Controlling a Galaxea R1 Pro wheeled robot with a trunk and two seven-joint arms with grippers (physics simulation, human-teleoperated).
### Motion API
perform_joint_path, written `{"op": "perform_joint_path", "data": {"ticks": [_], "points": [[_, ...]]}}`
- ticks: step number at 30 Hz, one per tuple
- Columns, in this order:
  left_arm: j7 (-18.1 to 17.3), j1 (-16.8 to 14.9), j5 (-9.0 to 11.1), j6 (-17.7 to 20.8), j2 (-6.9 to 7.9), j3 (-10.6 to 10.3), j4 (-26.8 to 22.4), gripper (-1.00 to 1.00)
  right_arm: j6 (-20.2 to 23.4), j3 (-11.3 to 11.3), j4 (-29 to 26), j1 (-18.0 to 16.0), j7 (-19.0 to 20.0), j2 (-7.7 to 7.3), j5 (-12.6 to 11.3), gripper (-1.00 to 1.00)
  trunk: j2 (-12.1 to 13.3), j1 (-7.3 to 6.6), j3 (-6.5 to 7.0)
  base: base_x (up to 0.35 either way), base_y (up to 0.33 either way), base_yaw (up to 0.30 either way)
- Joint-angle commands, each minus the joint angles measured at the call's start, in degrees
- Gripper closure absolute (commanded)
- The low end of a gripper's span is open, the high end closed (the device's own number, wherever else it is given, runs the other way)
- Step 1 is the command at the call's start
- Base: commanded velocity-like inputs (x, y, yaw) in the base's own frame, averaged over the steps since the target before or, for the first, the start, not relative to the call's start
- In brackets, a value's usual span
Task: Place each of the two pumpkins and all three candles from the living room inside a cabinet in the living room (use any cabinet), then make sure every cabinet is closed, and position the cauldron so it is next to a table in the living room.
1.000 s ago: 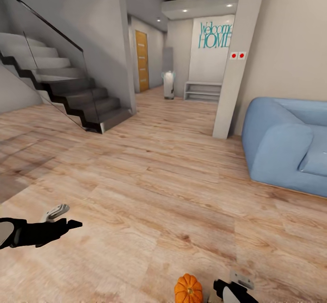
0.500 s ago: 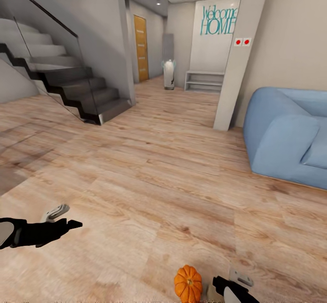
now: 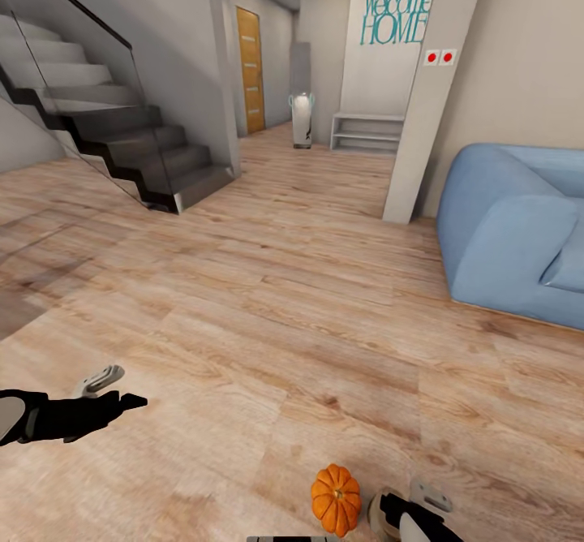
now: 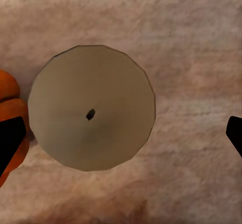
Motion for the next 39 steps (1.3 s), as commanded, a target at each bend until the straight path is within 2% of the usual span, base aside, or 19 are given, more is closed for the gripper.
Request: {"op": "perform_joint_path", "data": {"ticks": [1,5,9,13,15,23,27,39], "points": [[0.6,0.0,0.6,0.0,0.04,-0.1,0.0,-1.00,0.3,0.5,-0.2,0.0,-0.5,-0.07,-0.1,-1.00,0.0,-0.01,-0.05,0.000,0.000,0.000],[0.6,0.0,0.6,0.0,0.04,0.0,0.0,-1.00,0.3,0.5,-0.3,-0.2,0.0,-0.10,0.1,-1.00,0.0,-0.01,-0.05,0.000,0.000,0.000],[0.6,0.0,0.6,0.0,0.04,0.2,0.0,-1.00,0.4,0.4,-0.9,-1.1,3.1,-0.19,0.1,-1.00,0.0,-0.01,-0.05,0.000,0.000,0.000],[0.6,0.0,0.6,0.0,0.04,0.3,0.0,-1.00,0.5,0.4,-0.7,-2.3,4.2,-0.18,0.0,-1.00,0.0,0.01,-0.27,0.000,0.000,0.000],[0.6,-0.1,0.6,0.0,0.04,0.3,0.0,-1.00,0.6,0.4,-0.6,-2.6,4.4,-0.19,-0.1,-1.00,-0.1,0.07,-0.72,0.000,0.000,0.000],[0.6,0.0,0.6,0.0,0.08,0.3,0.0,-1.00,0.6,0.4,-0.3,-2.7,4.5,-0.33,-0.2,-1.00,-0.1,0.07,-0.72,0.000,0.000,0.000],[0.6,0.0,0.6,0.0,0.11,0.3,0.0,-1.00,0.6,0.3,-0.4,-2.8,4.5,-0.36,-0.2,-1.00,-0.1,0.17,-1.60,0.000,0.000,0.000],[0.6,0.0,0.5,0.0,0.22,0.6,0.0,-1.00,0.4,0.3,-0.4,-2.8,4.5,-0.49,-0.2,-1.00,-0.1,0.17,-1.60,-0.083,0.000,0.000]]}}
